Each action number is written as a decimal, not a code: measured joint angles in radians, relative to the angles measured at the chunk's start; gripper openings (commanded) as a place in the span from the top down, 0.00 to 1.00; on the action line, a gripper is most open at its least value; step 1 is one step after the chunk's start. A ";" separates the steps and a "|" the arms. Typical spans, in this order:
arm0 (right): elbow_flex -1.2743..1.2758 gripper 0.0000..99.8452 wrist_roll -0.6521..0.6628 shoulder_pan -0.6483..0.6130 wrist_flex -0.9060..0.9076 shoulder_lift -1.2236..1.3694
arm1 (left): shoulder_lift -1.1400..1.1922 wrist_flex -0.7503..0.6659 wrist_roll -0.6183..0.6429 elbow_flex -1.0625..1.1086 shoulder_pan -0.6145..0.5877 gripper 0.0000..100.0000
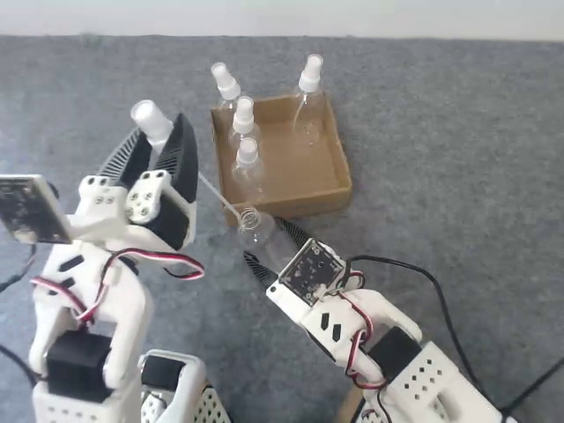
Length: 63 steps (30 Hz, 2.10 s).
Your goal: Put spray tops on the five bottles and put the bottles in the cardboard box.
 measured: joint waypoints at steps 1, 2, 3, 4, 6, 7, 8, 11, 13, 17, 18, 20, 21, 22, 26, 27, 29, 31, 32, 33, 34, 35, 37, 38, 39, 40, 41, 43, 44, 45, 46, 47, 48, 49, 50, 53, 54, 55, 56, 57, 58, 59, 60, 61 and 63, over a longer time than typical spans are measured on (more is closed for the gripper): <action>0.000 0.96 0.000 0.000 -0.002 0.000 | 0.000 0.000 0.000 0.000 0.008 0.99; 0.000 0.96 0.000 0.000 -0.003 0.000 | 0.000 0.000 -0.002 0.000 0.015 0.99; 0.000 0.96 0.000 0.000 -0.005 0.000 | 0.000 0.000 -0.008 0.002 0.017 0.99; 0.000 0.96 0.000 0.000 -0.005 0.000 | -0.002 0.000 -0.017 0.002 0.017 0.99; 0.000 0.96 0.000 0.000 -0.005 0.000 | -0.008 0.000 -0.023 0.014 0.017 0.99; 0.000 0.96 0.000 0.000 -0.005 0.000 | -0.009 -0.002 -0.026 0.025 0.021 0.99; 0.000 0.96 0.000 0.000 -0.005 0.000 | -0.009 -0.009 -0.026 0.038 0.023 0.99; 0.000 0.96 0.000 0.000 -0.005 0.000 | -0.008 -0.052 -0.031 0.094 0.026 0.99; 0.000 0.96 0.000 0.002 -0.005 0.000 | 0.000 -0.087 -0.031 0.124 0.026 0.99; 0.000 0.95 0.000 0.002 -0.005 0.000 | -0.003 -0.129 -0.031 0.132 0.026 0.99; 0.000 0.95 0.000 0.002 -0.005 0.000 | -0.003 -0.130 -0.031 0.132 0.025 0.99; 0.000 0.95 0.000 0.002 -0.005 0.000 | 0.002 -0.133 -0.031 0.130 0.025 0.99; 0.000 0.95 0.000 0.000 -0.005 0.000 | 0.002 -0.133 -0.031 0.130 0.025 0.99; 0.000 0.95 0.000 0.000 -0.005 0.000 | 0.002 -0.133 -0.031 0.123 0.025 0.99; 0.000 0.95 0.000 -0.002 -0.005 0.000 | 0.000 -0.133 -0.031 0.100 0.025 0.99; 0.000 0.95 0.000 0.000 -0.005 0.000 | 0.000 -0.133 -0.031 0.098 0.025 0.99; 0.000 0.95 0.000 0.000 -0.005 0.000 | 0.000 -0.133 -0.031 0.098 0.025 0.99; 0.000 0.95 0.000 -0.002 -0.005 0.000 | 0.000 -0.133 -0.031 0.098 0.025 0.99; 0.000 0.95 0.000 -0.002 -0.005 0.000 | 0.000 -0.133 -0.031 0.098 0.025 0.99; 0.000 0.95 0.000 -0.002 -0.005 0.000 | 0.000 -0.133 -0.031 0.098 0.025 0.99; 0.000 0.95 0.000 -0.002 -0.005 0.000 | 0.000 -0.133 -0.031 0.098 0.025 0.99; 0.000 0.95 0.000 -0.002 -0.005 0.000 | 0.000 -0.133 -0.031 0.098 0.025 0.99; 0.000 0.95 0.000 0.000 -0.005 0.000 | 0.000 -0.133 -0.031 0.098 0.025 0.99; 0.000 0.95 0.000 0.000 -0.005 0.000 | 0.000 -0.133 -0.031 0.098 0.025 0.99; 0.000 0.95 0.000 0.000 -0.005 0.000 | 0.000 -0.130 -0.031 0.098 0.025 0.99; 0.000 0.95 0.000 -0.002 -0.005 0.000 | 0.000 -0.123 -0.031 0.098 0.025 0.99; 0.000 0.95 0.000 -0.002 -0.005 0.000 | 0.000 -0.115 -0.031 0.098 0.025 0.99; 0.000 0.95 0.000 -0.002 -0.005 0.000 | 0.000 -0.104 -0.031 0.098 0.025 0.99; 0.000 0.95 0.000 -0.002 -0.005 0.000 | 0.000 -0.104 -0.031 0.098 0.025 0.99; 0.000 0.95 0.000 -0.002 -0.005 0.000 | 0.000 -0.100 -0.031 0.098 0.025 0.99; 0.000 0.96 0.000 -0.002 -0.005 0.000 | 0.000 -0.097 -0.031 0.098 0.025 0.99; 0.000 0.96 0.000 -0.002 -0.005 0.000 | 0.000 -0.095 -0.031 0.098 0.031 0.99; 0.000 0.96 0.000 -0.002 -0.005 0.000 | 0.000 -0.091 -0.031 0.098 0.040 0.99; 0.000 0.96 0.000 -0.002 -0.005 0.000 | 0.000 -0.083 -0.029 0.100 0.055 0.99; 0.000 0.96 0.000 -0.002 -0.005 0.000 | 0.000 -0.077 -0.031 0.100 0.072 0.99; 0.000 0.96 0.000 -0.002 -0.005 0.000 | -0.005 -0.064 -0.032 0.130 0.117 0.99; 0.000 0.96 0.000 -0.002 -0.005 0.000 | -0.005 -0.061 -0.032 0.144 0.129 0.99; 0.000 0.96 0.000 -0.002 -0.005 0.000 | 0.002 -0.061 -0.032 0.152 0.141 0.99; 0.000 0.96 0.000 -0.002 -0.006 0.000 | 0.002 -0.061 -0.032 0.161 0.150 0.99; 0.000 0.96 0.000 -0.002 -0.006 0.000 | 0.002 -0.061 -0.032 0.170 0.158 0.99; 0.000 0.96 0.000 -0.002 -0.006 0.000 | -0.003 -0.061 -0.037 0.181 0.164 0.99; 0.000 0.96 0.000 -0.002 -0.006 0.000 | -0.003 -0.061 -0.048 0.193 0.172 0.99; 0.000 0.96 0.000 -0.002 -0.006 0.000 | 0.000 -0.061 -0.061 0.207 0.178 0.99; 0.000 0.96 0.000 -0.002 -0.006 0.000 | 0.000 -0.061 -0.081 0.224 0.184 0.99; 0.000 0.96 0.000 -0.002 -0.006 0.000 | 0.002 -0.061 -0.100 0.255 0.189 0.99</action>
